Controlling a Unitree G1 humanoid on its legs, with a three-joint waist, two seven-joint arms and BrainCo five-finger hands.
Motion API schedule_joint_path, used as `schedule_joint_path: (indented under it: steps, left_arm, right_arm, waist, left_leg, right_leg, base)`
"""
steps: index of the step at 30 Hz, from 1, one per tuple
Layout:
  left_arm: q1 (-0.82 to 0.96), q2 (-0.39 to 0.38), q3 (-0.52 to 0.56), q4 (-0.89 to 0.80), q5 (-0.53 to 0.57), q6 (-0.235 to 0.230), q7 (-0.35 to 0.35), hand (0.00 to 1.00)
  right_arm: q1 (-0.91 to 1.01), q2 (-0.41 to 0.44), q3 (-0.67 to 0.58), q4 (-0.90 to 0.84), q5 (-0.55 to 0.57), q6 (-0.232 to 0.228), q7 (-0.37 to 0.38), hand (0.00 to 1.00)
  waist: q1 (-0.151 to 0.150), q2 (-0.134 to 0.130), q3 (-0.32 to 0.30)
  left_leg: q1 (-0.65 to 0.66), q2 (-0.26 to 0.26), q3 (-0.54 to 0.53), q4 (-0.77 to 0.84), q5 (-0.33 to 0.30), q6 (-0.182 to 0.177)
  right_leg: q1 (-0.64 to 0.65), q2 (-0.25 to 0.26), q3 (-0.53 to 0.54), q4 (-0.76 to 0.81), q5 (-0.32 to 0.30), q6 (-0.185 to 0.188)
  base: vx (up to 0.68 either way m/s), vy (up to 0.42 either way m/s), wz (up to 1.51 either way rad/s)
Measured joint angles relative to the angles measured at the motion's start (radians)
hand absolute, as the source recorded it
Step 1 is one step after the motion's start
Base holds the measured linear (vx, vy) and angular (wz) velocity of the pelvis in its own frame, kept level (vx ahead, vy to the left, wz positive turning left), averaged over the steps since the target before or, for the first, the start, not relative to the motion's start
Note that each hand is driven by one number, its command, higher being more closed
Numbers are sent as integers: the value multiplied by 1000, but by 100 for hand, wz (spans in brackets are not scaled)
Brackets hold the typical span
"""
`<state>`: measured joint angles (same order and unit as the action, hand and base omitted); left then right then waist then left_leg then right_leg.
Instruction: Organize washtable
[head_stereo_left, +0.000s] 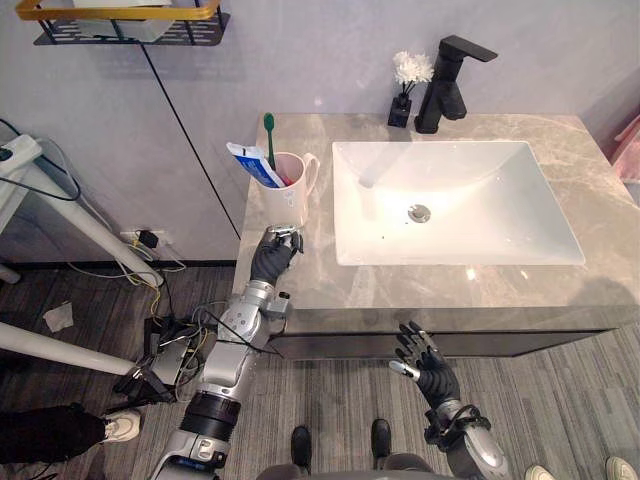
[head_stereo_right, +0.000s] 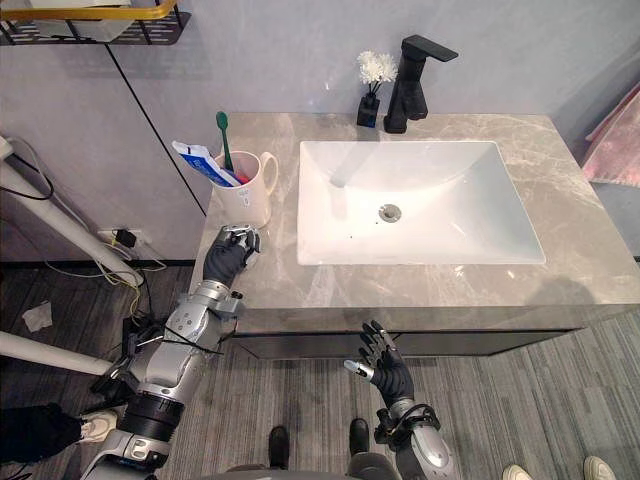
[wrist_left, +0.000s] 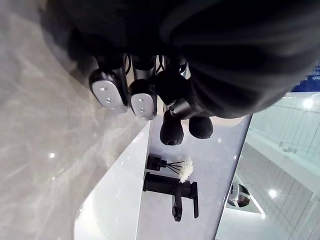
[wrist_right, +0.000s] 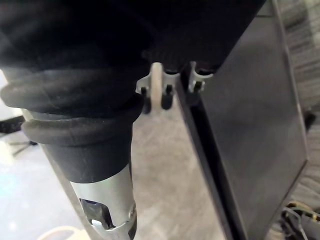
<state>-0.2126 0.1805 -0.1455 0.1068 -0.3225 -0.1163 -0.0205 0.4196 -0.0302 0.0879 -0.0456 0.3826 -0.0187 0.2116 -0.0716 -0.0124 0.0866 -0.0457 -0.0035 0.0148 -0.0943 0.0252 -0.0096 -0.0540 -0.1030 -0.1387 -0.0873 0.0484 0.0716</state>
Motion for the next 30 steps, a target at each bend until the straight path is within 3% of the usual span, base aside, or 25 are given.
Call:
schedule_joint_path:
  steps: [9, 19, 30]
  left_arm:
    - [-3, 0, 0, 5, 0, 2, 5, 100]
    - [-83, 5, 30, 89, 0, -3, 29, 100]
    - [-137, 50, 39, 123, 2, 0, 45, 100]
  right_arm:
    - [1, -5, 0, 1, 0, 0, 9, 0]
    - [1, -20, 0, 1, 0, -1, 8, 0]
    - [0, -20, 0, 1, 0, -6, 8, 0]
  waist:
    - [0, -2, -4]
    - [0, -22, -19]
    - [1, -35, -21]
  left_leg:
    - [-1, 0, 0, 0, 0, 0]
    - [-19, 0, -3, 0, 2, -2]
    - [-38, 1, 6, 0, 2, -2]
  right_leg:
    - [-1, 0, 0, 0, 0, 0]
    - [-21, 1, 3, 4, 0, 0]
    - [-48, 1, 7, 17, 0, 0]
  base:
    - [0, 0, 0]
    - [-3, 0, 1]
    - [-5, 1, -1]
